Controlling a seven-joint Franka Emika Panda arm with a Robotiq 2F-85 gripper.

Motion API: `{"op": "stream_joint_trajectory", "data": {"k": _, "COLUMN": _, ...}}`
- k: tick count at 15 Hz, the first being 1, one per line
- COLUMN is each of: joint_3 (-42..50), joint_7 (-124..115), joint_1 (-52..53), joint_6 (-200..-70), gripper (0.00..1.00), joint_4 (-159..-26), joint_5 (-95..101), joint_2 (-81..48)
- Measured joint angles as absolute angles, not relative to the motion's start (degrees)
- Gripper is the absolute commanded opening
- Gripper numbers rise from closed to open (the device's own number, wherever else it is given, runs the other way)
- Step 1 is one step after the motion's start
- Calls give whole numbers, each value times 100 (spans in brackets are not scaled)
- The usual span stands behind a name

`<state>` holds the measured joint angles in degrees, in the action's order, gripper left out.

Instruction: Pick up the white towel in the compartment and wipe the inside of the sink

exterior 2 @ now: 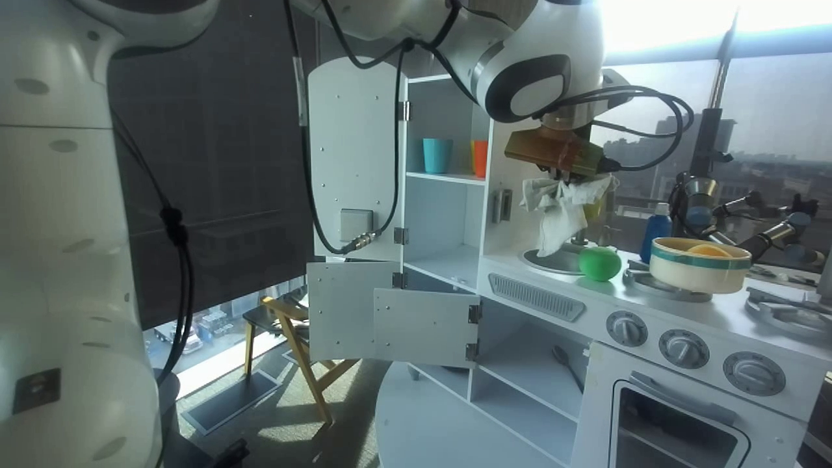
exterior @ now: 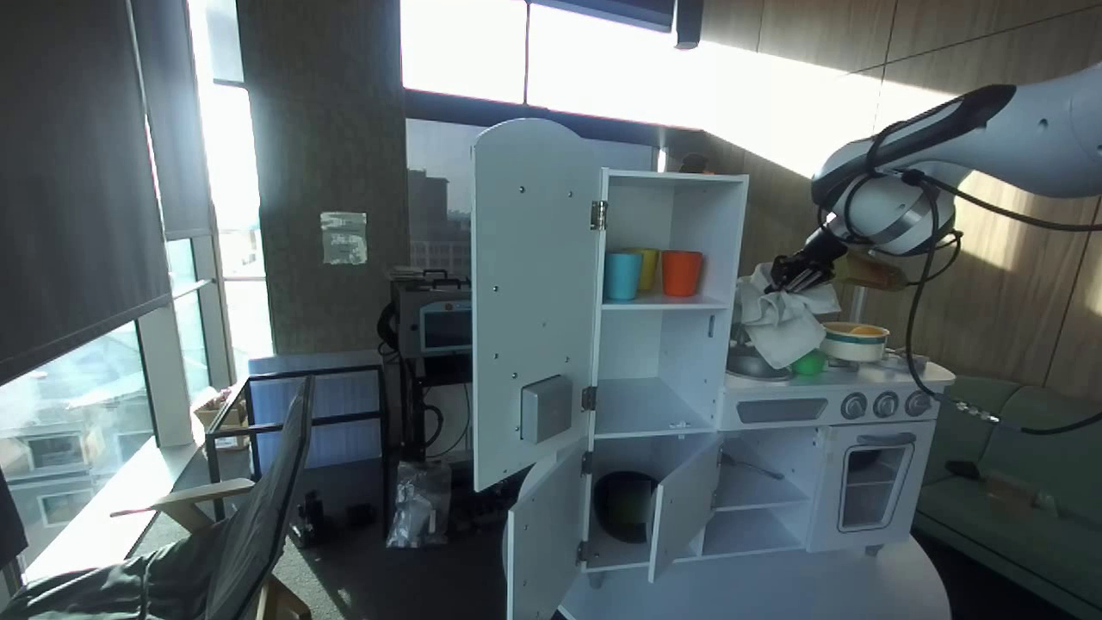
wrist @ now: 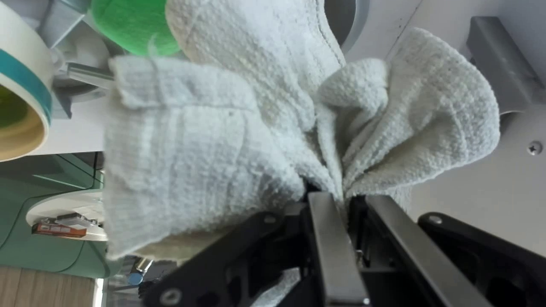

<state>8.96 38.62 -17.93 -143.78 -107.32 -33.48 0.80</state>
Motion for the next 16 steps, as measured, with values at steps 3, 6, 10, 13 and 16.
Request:
{"op": "stream_joint_trajectory", "data": {"k": 3, "joint_3": 978, "joint_7": 3880, "joint_1": -1644, "joint_6": -14385, "gripper": 6, "joint_4": -10936, "joint_5": -3341, "joint_2": 346}}
{"op": "stream_joint_trajectory", "data": {"k": 6, "joint_3": 1047, "joint_7": 3784, "joint_1": -1524, "joint_6": -14385, "gripper": 6, "joint_4": -11370, "joint_5": -3050, "joint_2": 713}}
{"op": "stream_joint_trajectory", "data": {"k": 10, "joint_3": 1125, "joint_7": 3263, "joint_1": -1458, "joint_6": -14163, "gripper": 6, "joint_4": -12092, "joint_5": -2049, "joint_2": 1260}}
{"op": "stream_joint_trajectory", "data": {"k": 13, "joint_3": 1159, "joint_7": 3246, "joint_1": -1249, "joint_6": -13457, "gripper": 4, "joint_4": -12453, "joint_5": -1656, "joint_2": 1614}}
{"op": "stream_joint_trajectory", "data": {"k": 16, "joint_3": 1112, "joint_7": 3288, "joint_1": -859, "joint_6": -12603, "gripper": 4, "joint_4": -12630, "joint_5": -1331, "joint_2": 1905}}
